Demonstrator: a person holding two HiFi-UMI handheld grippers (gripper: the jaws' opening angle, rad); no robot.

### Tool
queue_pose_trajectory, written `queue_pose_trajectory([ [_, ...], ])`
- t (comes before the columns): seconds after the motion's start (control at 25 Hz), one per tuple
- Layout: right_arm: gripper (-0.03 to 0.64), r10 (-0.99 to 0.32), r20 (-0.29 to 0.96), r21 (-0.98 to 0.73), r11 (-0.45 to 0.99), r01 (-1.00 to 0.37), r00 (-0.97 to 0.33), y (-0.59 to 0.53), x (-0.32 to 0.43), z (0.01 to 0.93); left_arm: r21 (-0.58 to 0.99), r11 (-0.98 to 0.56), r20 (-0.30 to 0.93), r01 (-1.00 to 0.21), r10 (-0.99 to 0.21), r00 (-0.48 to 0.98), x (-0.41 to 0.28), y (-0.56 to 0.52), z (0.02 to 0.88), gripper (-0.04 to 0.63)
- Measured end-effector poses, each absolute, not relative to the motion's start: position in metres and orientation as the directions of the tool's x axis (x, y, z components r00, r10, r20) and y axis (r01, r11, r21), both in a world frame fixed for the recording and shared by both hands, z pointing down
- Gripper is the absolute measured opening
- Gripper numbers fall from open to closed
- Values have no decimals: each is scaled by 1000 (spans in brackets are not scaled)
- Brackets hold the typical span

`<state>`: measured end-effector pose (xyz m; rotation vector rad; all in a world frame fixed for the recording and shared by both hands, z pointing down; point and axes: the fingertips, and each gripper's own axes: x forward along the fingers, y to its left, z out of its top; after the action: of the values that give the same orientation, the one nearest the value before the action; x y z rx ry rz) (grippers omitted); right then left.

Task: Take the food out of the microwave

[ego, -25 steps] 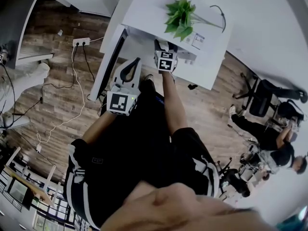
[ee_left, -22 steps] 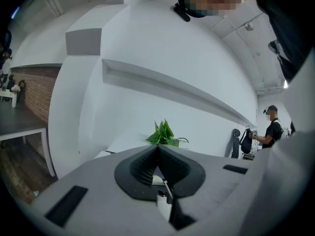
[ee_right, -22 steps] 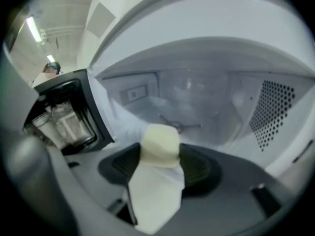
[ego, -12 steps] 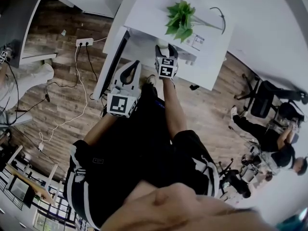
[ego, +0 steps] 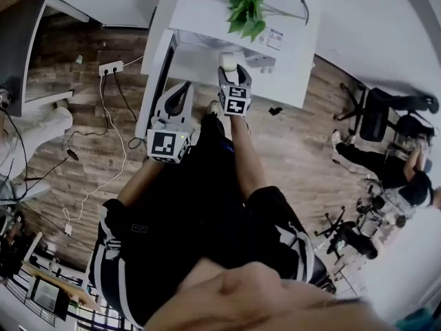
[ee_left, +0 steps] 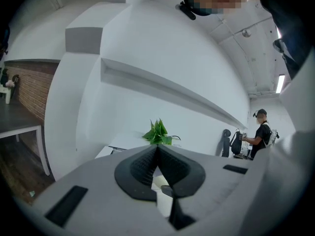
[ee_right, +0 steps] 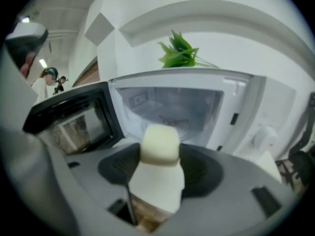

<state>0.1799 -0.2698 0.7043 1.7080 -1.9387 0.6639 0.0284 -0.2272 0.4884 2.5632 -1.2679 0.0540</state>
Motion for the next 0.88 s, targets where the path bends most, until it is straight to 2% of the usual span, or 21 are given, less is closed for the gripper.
queue_pose_trajectory([
  [0.48, 280, -846, 533, -85, -59, -995, 5, -206, 187, 637, 213, -700, 105, -681, -677, 729, 22, -190, 469, 32],
  [0.88, 279, -912, 410, -126, -36, -991, -20, -188, 206, 576, 192, -699, 83, -688, -687, 722, 48, -184, 460, 32],
])
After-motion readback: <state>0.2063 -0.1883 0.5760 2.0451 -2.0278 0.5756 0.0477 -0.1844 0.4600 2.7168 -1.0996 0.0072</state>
